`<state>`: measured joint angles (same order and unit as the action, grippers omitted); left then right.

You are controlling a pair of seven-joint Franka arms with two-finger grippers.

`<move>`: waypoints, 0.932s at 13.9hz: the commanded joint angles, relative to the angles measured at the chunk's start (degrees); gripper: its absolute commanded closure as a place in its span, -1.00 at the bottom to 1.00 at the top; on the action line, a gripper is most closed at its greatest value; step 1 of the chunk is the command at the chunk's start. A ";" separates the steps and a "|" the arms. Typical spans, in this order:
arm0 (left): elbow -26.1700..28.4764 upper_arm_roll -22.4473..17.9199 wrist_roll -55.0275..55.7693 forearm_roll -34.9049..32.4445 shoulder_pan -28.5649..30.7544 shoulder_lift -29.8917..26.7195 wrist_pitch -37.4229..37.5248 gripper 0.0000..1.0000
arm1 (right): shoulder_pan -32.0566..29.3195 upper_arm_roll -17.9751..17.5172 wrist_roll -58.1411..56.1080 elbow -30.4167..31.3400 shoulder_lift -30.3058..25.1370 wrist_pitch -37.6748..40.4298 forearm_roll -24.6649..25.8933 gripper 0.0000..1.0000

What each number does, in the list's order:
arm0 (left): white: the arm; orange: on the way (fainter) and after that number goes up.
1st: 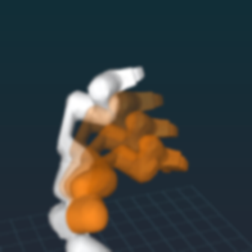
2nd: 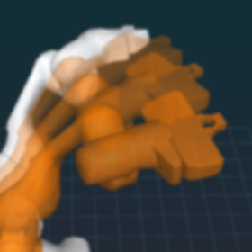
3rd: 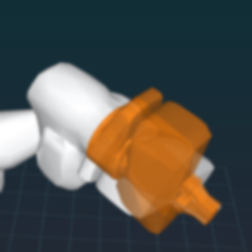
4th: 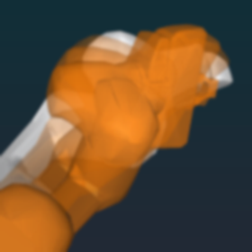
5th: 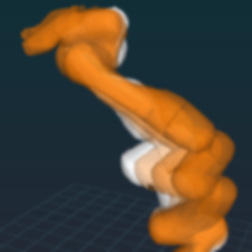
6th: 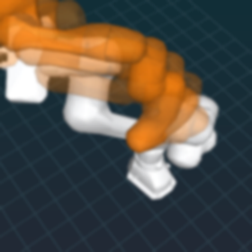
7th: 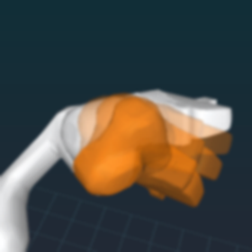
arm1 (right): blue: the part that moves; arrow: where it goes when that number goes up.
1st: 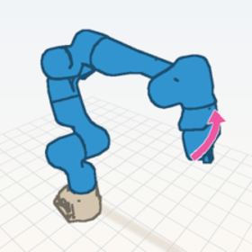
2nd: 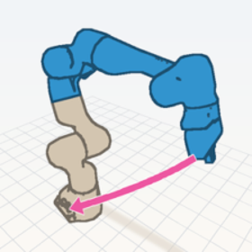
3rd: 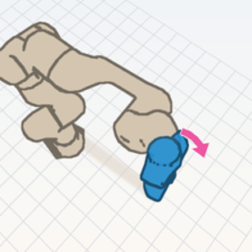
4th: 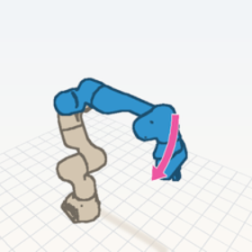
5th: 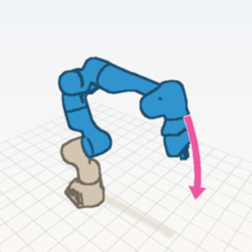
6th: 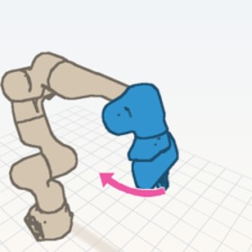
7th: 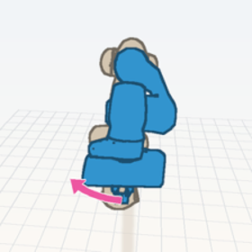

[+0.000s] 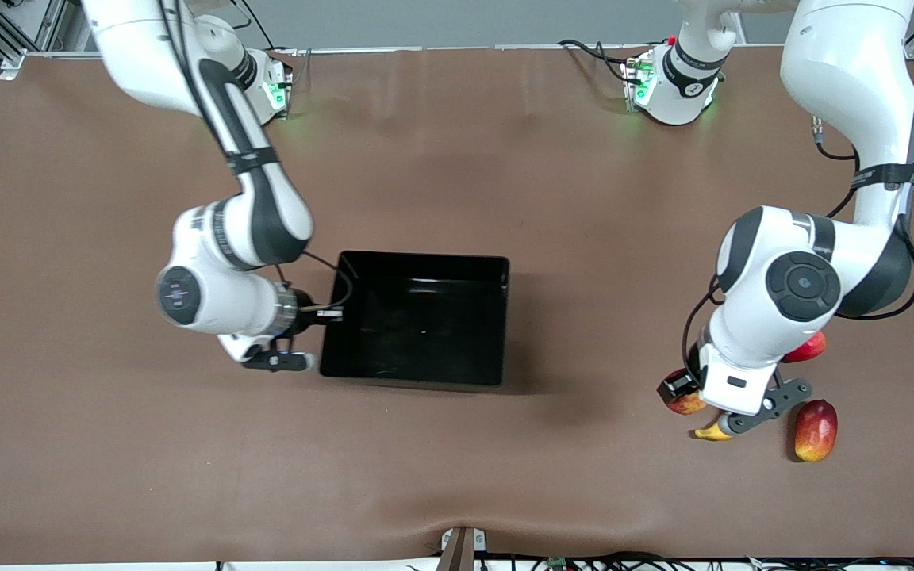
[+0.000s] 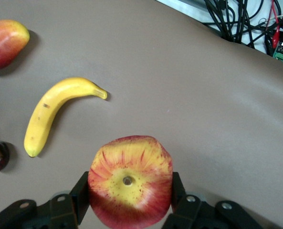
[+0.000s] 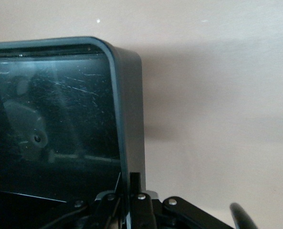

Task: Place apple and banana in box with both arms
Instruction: 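Lift the apple with the left gripper while the right gripper drags the tray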

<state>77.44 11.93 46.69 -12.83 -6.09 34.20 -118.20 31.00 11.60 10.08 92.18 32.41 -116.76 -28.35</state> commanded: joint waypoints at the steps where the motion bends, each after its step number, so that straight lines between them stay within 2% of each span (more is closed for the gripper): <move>1: 1.13 0.02 2.78 -0.80 -1.03 -1.42 0.69 1.00 | 3.00 0.61 4.13 -1.64 0.72 -0.40 -2.68 1.00; 5: 1.04 0.02 3.41 -0.88 -1.30 -1.42 0.69 1.00 | 6.70 0.61 10.47 -5.60 3.88 -0.66 -2.59 1.00; 11: 1.04 0.02 4.54 -0.88 -2.61 -1.15 0.69 1.00 | 9.78 0.61 10.75 -5.69 6.35 -5.05 -2.59 1.00; 12: 1.04 0.02 4.81 -0.88 -2.96 -0.98 0.69 1.00 | 9.96 0.61 10.75 -5.78 6.87 -6.71 -2.59 0.20; 13: 1.04 0.02 4.81 -0.97 -3.05 -0.89 0.69 1.00 | 9.96 0.61 10.40 -5.78 7.05 -7.68 -1.98 -0.99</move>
<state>77.71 12.01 49.86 -12.83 -8.54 34.20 -118.17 40.26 11.62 20.37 88.18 38.48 -123.20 -29.15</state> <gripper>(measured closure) 0.317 0.894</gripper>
